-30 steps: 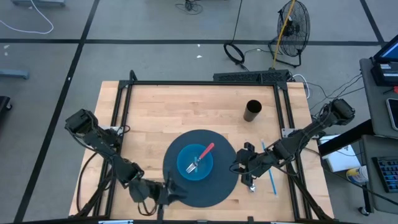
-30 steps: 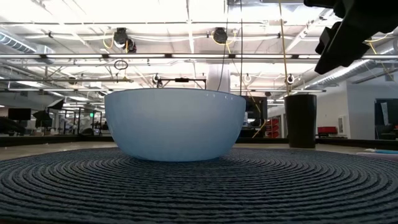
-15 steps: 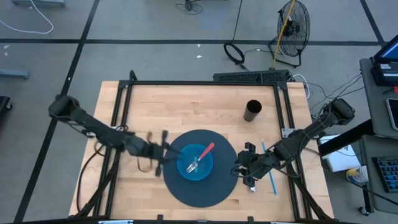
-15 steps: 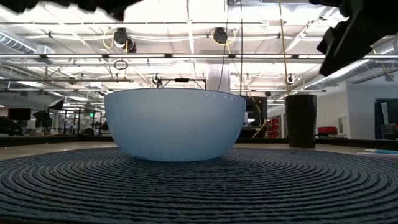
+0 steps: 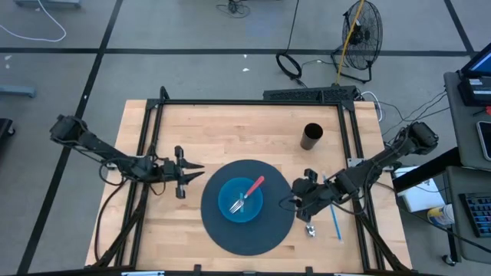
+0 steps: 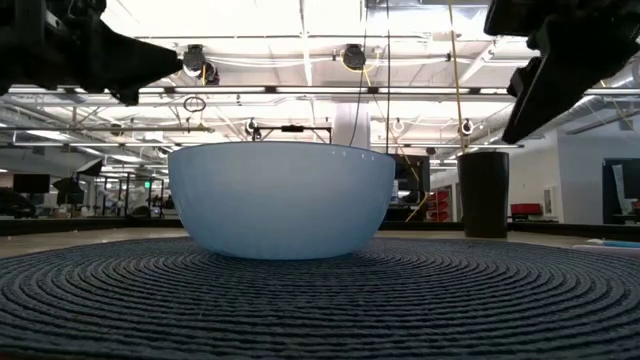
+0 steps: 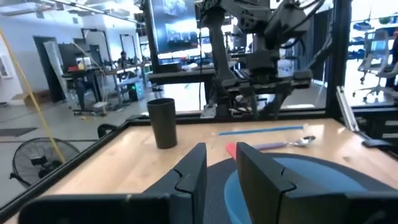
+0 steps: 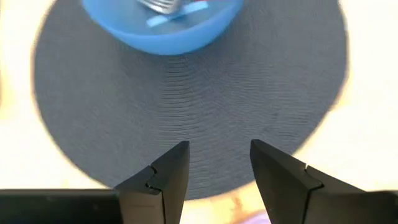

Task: Pick & Place Utensil
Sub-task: Put the purple spoon into the blue bowl on the blue mat

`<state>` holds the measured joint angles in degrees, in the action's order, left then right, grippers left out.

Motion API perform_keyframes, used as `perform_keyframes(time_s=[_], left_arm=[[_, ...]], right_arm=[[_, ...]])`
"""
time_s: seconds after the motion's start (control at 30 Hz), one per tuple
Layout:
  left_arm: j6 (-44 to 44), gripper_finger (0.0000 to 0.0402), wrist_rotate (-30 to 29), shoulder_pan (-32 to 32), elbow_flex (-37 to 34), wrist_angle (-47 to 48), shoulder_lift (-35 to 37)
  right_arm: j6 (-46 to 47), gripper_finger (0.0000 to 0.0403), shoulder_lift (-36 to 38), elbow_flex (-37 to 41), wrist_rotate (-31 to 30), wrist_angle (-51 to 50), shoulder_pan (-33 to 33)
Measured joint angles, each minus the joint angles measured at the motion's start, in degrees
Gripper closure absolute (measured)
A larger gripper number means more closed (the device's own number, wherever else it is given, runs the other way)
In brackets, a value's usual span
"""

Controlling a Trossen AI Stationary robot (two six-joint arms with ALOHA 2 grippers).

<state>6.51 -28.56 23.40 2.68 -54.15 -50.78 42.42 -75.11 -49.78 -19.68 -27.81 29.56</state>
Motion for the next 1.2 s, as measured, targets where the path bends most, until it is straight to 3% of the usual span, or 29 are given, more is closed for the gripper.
perform_keyframes(time_s=[0.13,0.37,0.5,0.7,0.87,1.0,1.2], left_arm=[[0.39,0.0309,-3.15,2.54,0.00,0.25,-0.02],[7.96,0.0309,-25.75,16.46,0.00,-0.32,4.14],[17.79,0.0309,-31.96,23.54,0.02,-5.75,8.87],[33.95,0.0309,-24.90,23.29,0.04,-11.16,15.31],[39.44,0.0309,-17.92,18.68,0.04,-9.39,22.15],[36.09,0.0309,-10.65,13.71,0.11,-1.56,27.26],[21.02,0.0309,-0.02,2.89,0.11,14.52,31.94]], right_arm=[[0.20,0.0239,0.00,0.00,-0.97,-3.27,0.00],[-0.73,0.0239,0.00,0.00,-1.51,-5.86,0.00],[-2.89,0.0239,0.03,0.00,-4.65,-5.28,-0.08],[-4.73,0.0239,1.59,0.00,-6.11,-2.48,-2.05],[-6.63,0.0239,2.55,0.00,-5.86,1.54,-2.52],[-8.05,0.0239,2.75,0.00,-5.68,3.31,-2.49],[-9.11,0.0239,2.75,0.00,-5.60,3.39,-2.49]])
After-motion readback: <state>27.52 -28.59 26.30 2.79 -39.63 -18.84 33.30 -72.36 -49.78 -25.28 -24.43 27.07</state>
